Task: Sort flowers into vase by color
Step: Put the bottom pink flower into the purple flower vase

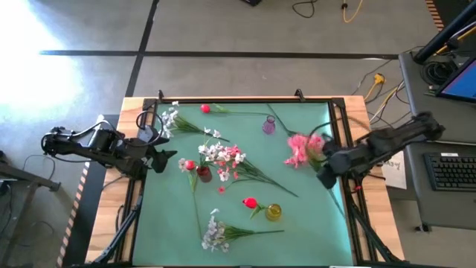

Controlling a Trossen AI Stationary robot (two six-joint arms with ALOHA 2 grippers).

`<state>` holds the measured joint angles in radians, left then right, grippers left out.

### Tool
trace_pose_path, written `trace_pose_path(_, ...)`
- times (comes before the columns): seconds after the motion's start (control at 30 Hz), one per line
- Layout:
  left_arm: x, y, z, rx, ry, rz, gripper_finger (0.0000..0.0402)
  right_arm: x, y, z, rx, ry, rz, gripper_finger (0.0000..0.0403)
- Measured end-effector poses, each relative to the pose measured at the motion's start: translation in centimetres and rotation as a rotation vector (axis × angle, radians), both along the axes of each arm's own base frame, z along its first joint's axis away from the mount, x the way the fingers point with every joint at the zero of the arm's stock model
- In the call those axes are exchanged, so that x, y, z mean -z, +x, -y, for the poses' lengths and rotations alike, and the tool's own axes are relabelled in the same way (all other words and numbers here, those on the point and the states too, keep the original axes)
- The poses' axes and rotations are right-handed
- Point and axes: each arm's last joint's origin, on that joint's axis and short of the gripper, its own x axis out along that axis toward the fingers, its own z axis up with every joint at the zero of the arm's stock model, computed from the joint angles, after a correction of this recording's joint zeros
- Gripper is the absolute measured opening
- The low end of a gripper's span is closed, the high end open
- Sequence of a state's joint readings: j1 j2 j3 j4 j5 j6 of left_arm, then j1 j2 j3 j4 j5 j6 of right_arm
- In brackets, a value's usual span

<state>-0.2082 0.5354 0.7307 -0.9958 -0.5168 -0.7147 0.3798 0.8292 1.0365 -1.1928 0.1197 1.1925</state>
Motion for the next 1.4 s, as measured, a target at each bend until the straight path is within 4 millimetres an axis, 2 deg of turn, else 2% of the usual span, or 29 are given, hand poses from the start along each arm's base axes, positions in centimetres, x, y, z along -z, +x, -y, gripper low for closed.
trace_pose_path(0.13,0.0,0.0,0.0,0.000,0.000,0.000,0.0293,-2.0,0.6,0.7,-0.001,-0.259,0.324,0.0015)
trace_pose_path(0.27,0.0,0.0,-0.1,-0.008,0.028,-0.001,0.0293,-3.5,2.2,1.0,0.096,-0.619,0.586,0.0015)
trace_pose_path(0.43,-0.1,0.0,-0.2,-0.034,0.074,0.000,0.0293,-5.4,4.8,1.2,0.082,-0.949,0.766,0.0015)
trace_pose_path(0.57,-0.1,0.0,-0.2,-0.036,0.072,0.002,0.0293,-6.0,6.2,2.7,0.113,-1.145,0.747,0.0015)
trace_pose_path(0.8,-0.1,0.0,-0.2,-0.040,0.068,0.007,0.0293,-4.2,7.4,8.0,0.151,-1.169,0.748,0.0015)
trace_pose_path(0.97,-0.1,0.0,-0.2,-0.040,0.067,0.009,0.0293,-2.9,7.0,11.3,0.199,-1.173,0.755,0.0015)
trace_pose_path(1.1,-0.1,0.0,-0.2,-0.040,0.067,0.009,0.0293,-2.3,6.7,12.5,0.225,-1.158,0.737,0.0015)
trace_pose_path(1.4,-0.1,0.0,-0.2,-0.041,0.067,0.010,0.0293,-0.9,7.6,13.2,0.197,-1.135,0.685,0.0015)
